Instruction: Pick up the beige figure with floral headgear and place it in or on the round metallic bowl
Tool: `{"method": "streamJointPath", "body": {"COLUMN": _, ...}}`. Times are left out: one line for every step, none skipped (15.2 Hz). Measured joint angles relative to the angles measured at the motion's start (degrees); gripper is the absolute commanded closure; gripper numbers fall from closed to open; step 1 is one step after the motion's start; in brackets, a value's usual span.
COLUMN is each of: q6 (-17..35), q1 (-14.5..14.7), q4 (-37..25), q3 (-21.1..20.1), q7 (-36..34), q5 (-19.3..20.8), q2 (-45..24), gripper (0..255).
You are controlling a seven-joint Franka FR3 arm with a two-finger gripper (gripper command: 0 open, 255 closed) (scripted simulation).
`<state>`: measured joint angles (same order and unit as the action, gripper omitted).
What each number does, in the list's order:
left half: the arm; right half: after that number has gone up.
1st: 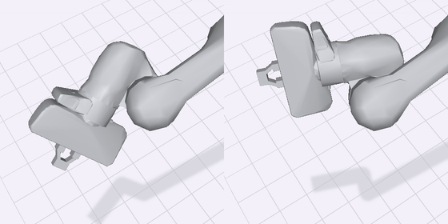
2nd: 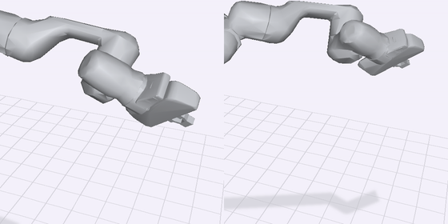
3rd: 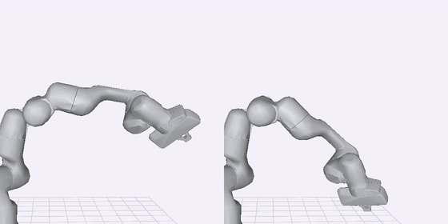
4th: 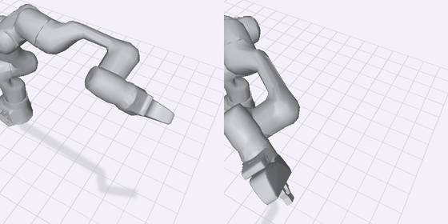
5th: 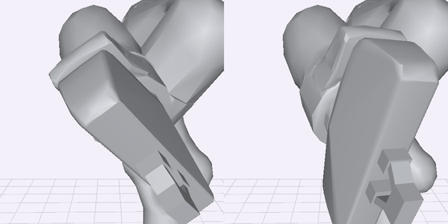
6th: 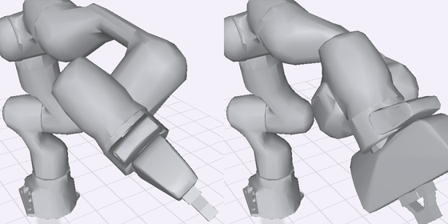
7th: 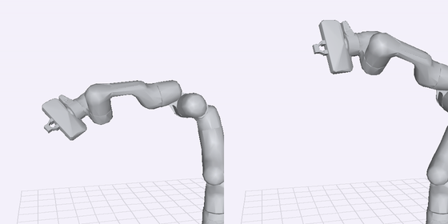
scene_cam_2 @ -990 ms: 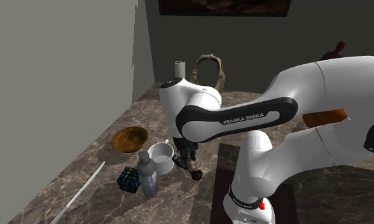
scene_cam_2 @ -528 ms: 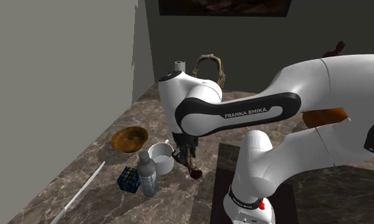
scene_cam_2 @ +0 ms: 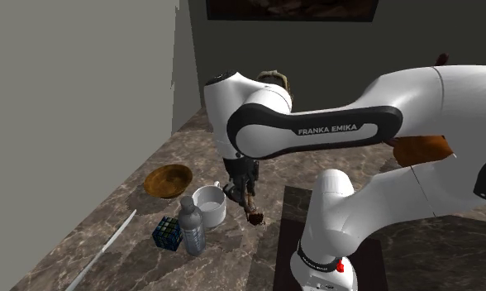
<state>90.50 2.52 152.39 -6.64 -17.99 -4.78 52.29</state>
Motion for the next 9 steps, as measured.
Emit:
{"method": "streamJointPath", "body": {"q6": -0.74, "q1": 0.0, "q4": -0.67, "q3": 0.04, "q7": -0.03, "q5": 0.04, "q2": 0.07, "gripper": 255}}
{"method": "streamJointPath", "body": {"q6": -1.44, "q1": -0.03, "q4": -1.52, "q3": 0.09, "q7": -0.05, "q5": 0.09, "q2": -0.08, "gripper": 255}}
{"method": "streamJointPath", "body": {"q6": -2.24, "q1": -0.07, "q4": -2.34, "q3": 0.18, "q7": -0.03, "q5": 0.17, "q2": -0.09, "gripper": 255}}
{"method": "streamJointPath", "body": {"q6": -2.86, "q1": -0.08, "q4": -3.29, "q3": 0.15, "q7": -0.12, "q5": 0.17, "q2": -0.44, "gripper": 255}}
{"method": "streamJointPath", "body": {"q6": -3.48, "q1": -0.13, "q4": -3.93, "q3": 0.26, "q7": -0.06, "q5": 0.27, "q2": -0.46, "gripper": 255}}
{"method": "streamJointPath", "body": {"q6": -4.21, "q1": -0.18, "q4": -4.67, "q3": 0.37, "q7": -0.02, "q5": 0.37, "q2": -0.47, "gripper": 255}}
{"method": "streamJointPath", "body": {"q6": -5.02, "q1": -0.24, "q4": -5.63, "q3": 0.5, "q7": 0.03, "q5": 0.49, "q2": -0.62, "gripper": 255}}
{"method": "streamJointPath", "body": {"q6": -5.8, "q1": -0.27, "q4": -6.56, "q3": 0.56, "q7": 0.03, "q5": 0.56, "q2": -0.76, "gripper": 255}}
{"method": "streamJointPath", "body": {"q6": -6.56, "q1": -0.31, "q4": -7.37, "q3": 0.67, "q7": 0.07, "q5": 0.66, "q2": -0.82, "gripper": 255}}
